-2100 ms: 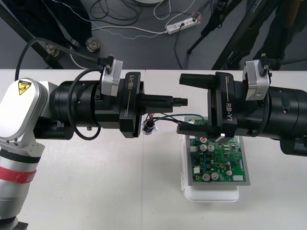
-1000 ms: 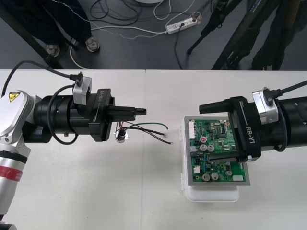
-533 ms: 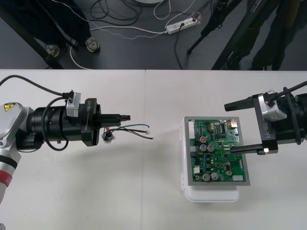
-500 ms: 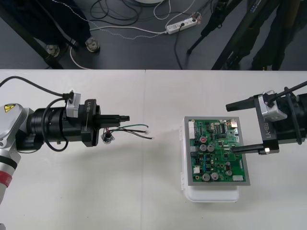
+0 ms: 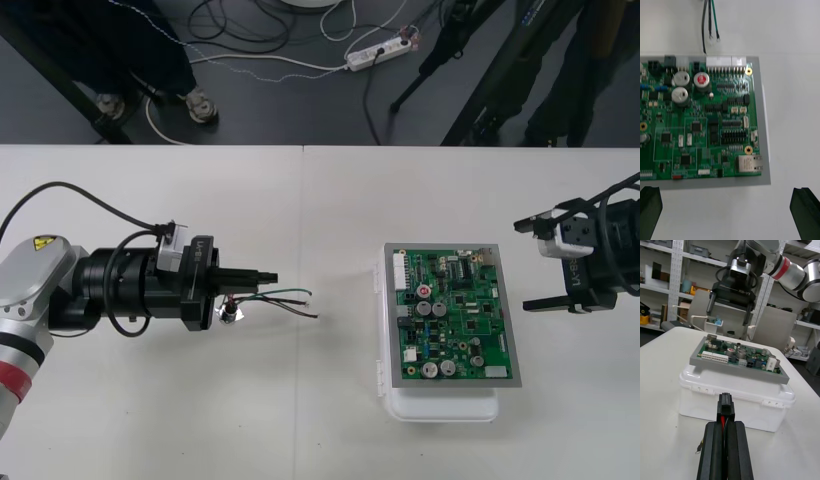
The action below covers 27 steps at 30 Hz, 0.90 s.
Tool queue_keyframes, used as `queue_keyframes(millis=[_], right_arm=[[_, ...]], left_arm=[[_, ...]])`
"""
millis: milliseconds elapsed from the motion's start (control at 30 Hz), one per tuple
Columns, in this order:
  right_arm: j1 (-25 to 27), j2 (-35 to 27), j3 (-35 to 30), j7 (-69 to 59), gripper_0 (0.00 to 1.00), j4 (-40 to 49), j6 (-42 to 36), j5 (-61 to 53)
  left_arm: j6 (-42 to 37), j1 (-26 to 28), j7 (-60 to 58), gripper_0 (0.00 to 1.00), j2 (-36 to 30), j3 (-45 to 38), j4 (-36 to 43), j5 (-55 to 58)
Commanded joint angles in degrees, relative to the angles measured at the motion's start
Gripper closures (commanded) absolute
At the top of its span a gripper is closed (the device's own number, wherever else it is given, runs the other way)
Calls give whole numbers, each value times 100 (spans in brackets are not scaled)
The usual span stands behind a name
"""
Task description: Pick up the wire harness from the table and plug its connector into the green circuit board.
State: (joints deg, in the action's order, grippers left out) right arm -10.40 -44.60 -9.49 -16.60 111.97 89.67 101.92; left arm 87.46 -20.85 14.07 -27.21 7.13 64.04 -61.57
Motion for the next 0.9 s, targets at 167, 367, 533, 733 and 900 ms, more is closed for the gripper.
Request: queue_keyframes(millis=[167, 367, 533, 733, 900], right_arm=[[-59, -620, 343, 281, 0, 36, 33, 531], [21, -690, 369, 245, 0, 36, 33, 891], [126, -638, 483, 175, 0, 150, 33, 1348], [196, -339, 589, 122, 0, 185, 33, 1779], [214, -154, 747, 87, 0, 194, 33, 1911]], left_arm=[[254, -209, 526, 100, -197, 588, -6, 101], [254, -157, 632, 100, -56, 694, -6, 48], [254, -86, 737, 100, 163, 694, -6, -92], [254, -86, 860, 100, 339, 694, -6, -207], [254, -95, 1097, 100, 453, 694, -6, -268]])
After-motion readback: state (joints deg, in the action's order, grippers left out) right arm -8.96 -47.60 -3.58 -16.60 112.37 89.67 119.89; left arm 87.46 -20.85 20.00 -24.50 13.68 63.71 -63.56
